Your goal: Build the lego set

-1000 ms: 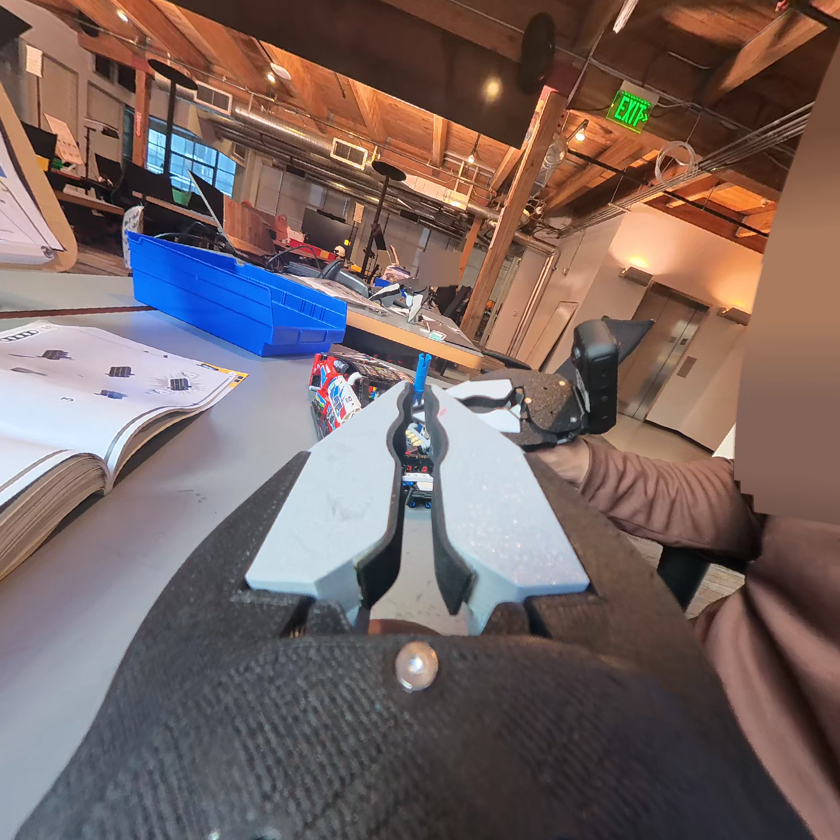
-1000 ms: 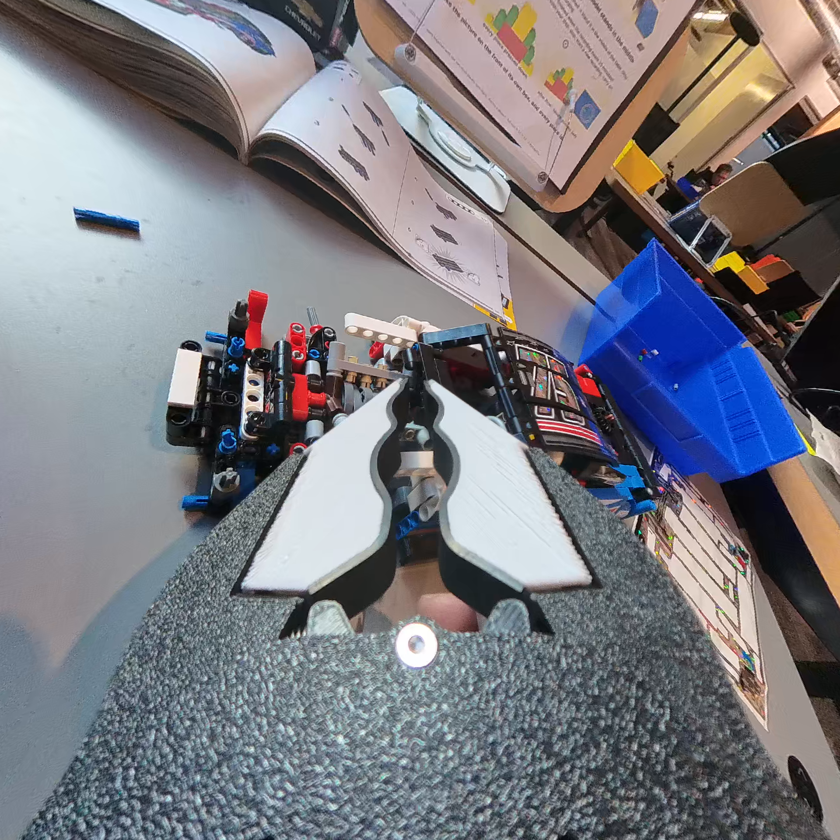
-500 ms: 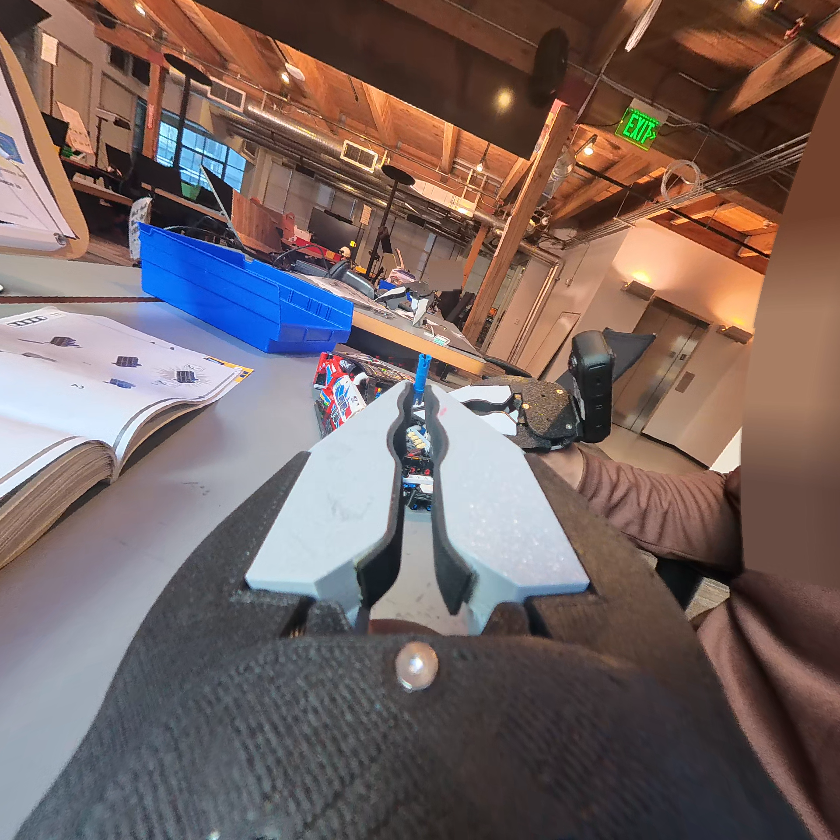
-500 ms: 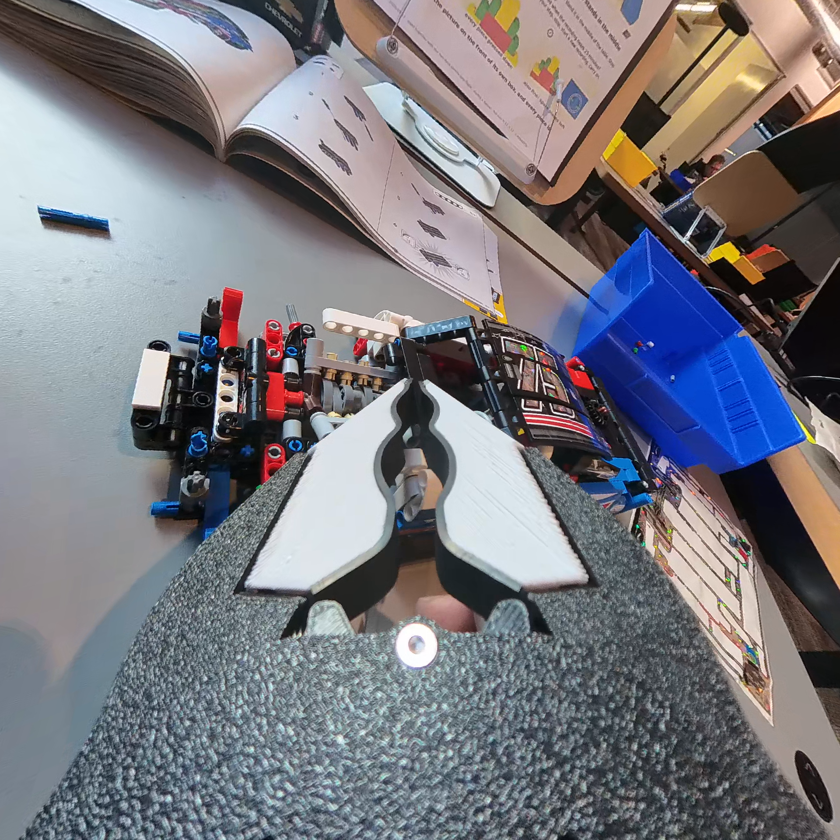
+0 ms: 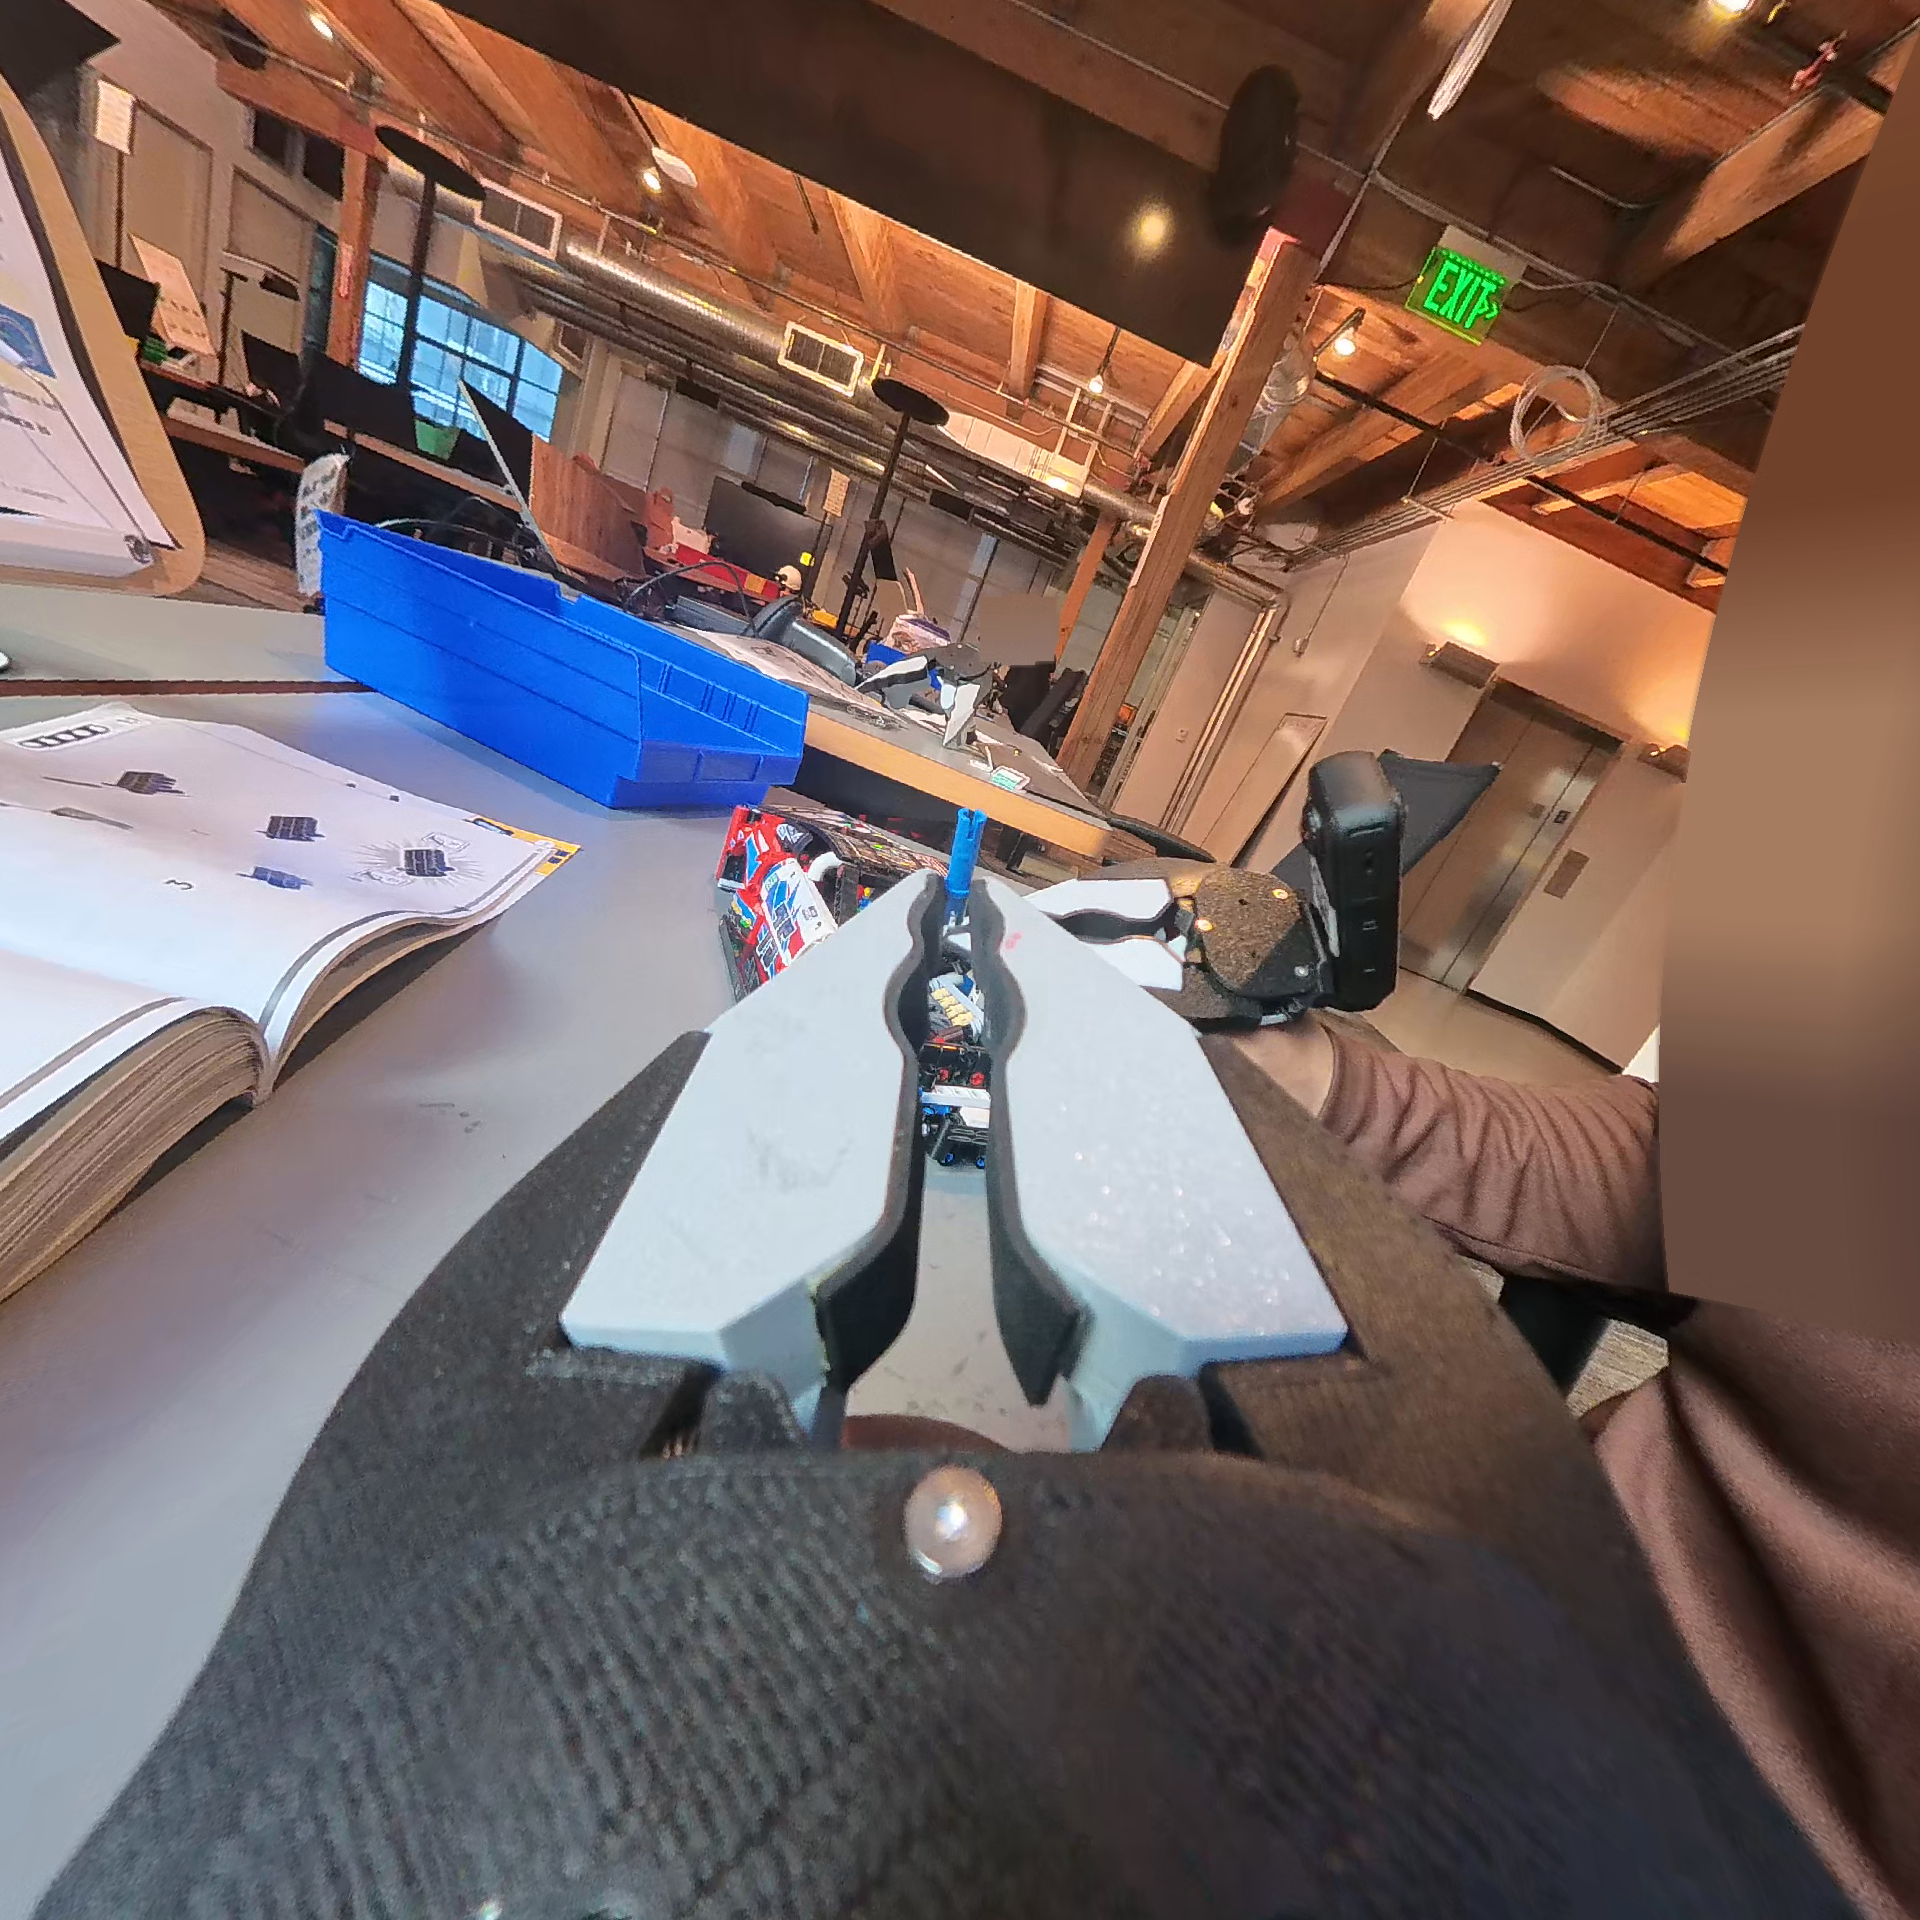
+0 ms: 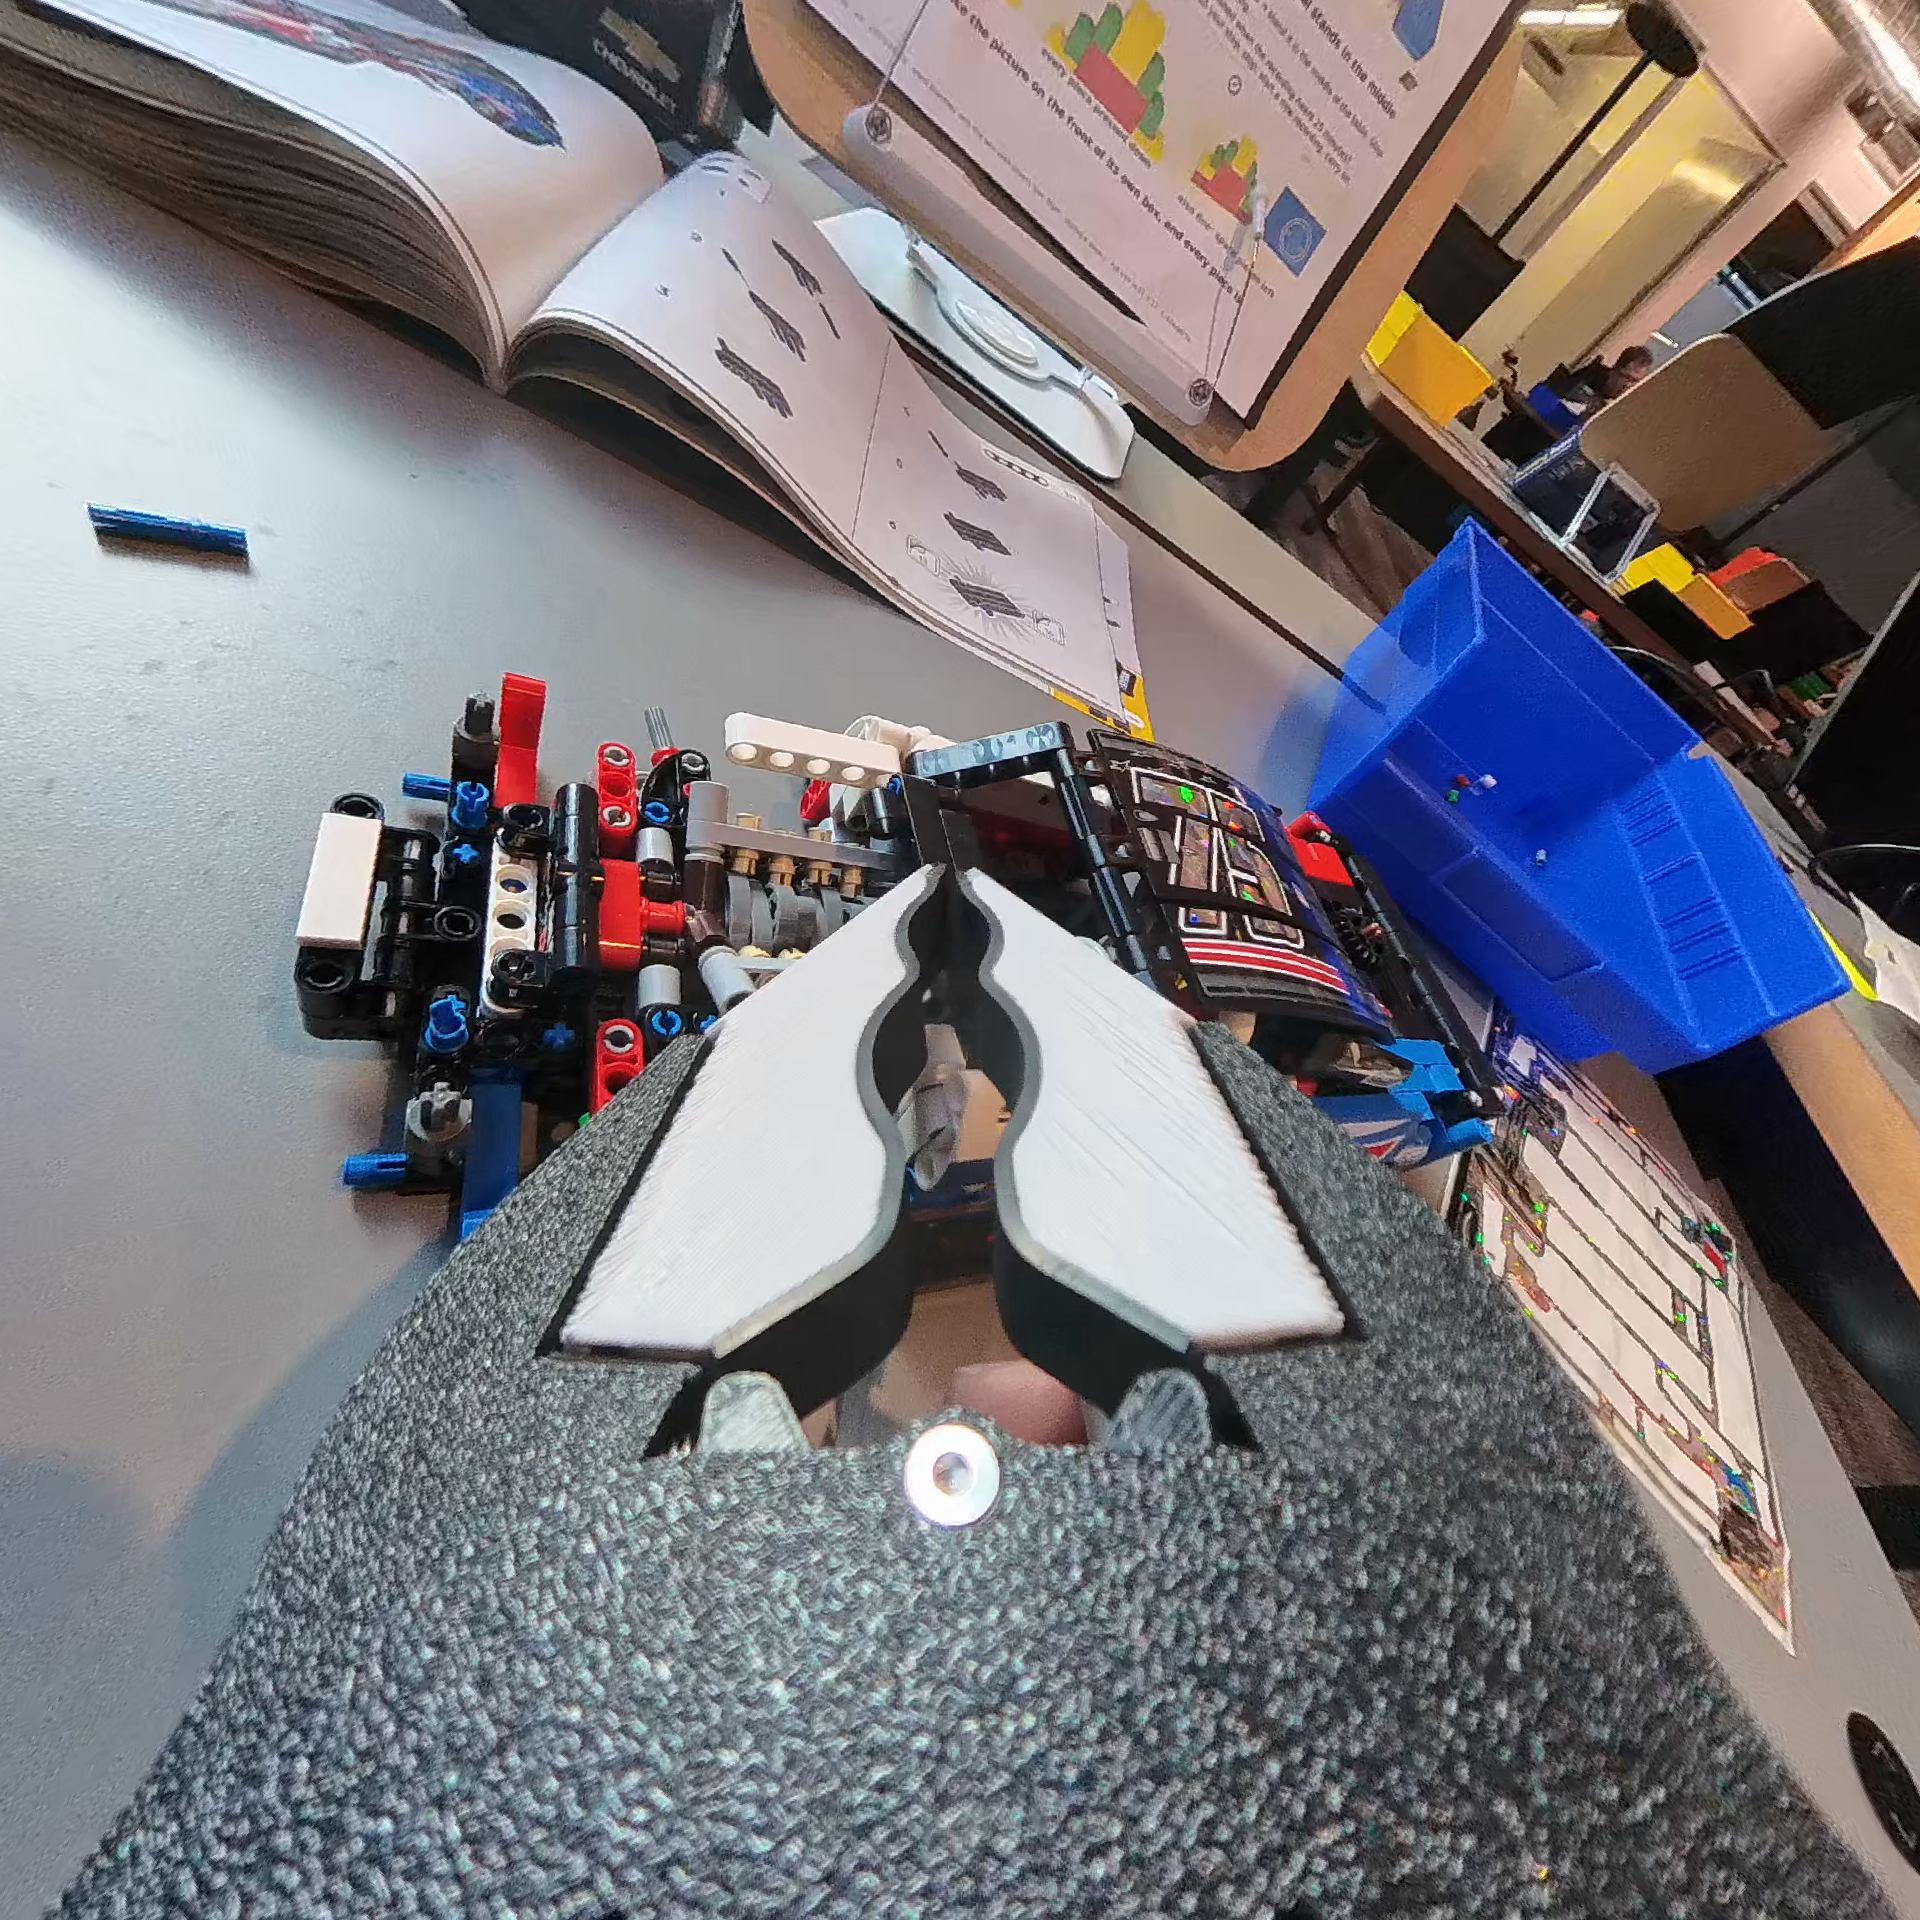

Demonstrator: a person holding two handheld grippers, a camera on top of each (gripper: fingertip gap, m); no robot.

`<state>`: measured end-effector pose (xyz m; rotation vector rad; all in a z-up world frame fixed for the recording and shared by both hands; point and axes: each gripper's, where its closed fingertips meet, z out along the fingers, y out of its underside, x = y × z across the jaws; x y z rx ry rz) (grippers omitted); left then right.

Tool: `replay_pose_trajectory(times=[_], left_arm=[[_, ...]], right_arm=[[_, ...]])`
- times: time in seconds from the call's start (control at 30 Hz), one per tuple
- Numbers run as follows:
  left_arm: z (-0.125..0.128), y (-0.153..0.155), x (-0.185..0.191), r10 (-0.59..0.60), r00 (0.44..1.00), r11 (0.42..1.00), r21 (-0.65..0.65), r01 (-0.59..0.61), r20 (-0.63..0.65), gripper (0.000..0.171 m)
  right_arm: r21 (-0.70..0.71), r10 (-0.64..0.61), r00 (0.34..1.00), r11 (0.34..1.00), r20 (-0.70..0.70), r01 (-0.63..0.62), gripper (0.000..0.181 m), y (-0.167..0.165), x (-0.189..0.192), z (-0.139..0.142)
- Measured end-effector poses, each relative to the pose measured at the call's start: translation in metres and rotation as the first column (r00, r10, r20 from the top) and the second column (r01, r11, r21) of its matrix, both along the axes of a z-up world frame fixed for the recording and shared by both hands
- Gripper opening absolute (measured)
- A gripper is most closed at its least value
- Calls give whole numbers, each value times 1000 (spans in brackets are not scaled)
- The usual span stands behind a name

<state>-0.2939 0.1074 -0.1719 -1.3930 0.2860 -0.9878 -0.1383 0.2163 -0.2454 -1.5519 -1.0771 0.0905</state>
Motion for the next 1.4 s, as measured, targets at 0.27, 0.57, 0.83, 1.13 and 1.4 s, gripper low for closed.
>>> replay_pose_trajectory(times=[0.27,0.57,0.83,1.13,1.4], left_arm=[[0,0,1,-3,1000,1000,0,3,-2,2],[0,0,2,-5,1000,1000,2,5,-10,2],[-1,-1,4,-10,1000,1000,3,10,-20,2],[-1,-2,3,-15,1000,1000,-3,14,-6,2],[-1,-2,4,-16,1000,1000,-3,16,-11,2]], right_arm=[[-27,-20,1000,999,-23,19,1,1,7,1],[26,-42,989,999,142,39,2,-9,26,3],[29,10,944,999,329,-21,8,-10,9,-3],[-5,4,905,1000,425,-3,14,-11,1,-11],[27,-33,858,999,513,22,13,2,3,-12]])
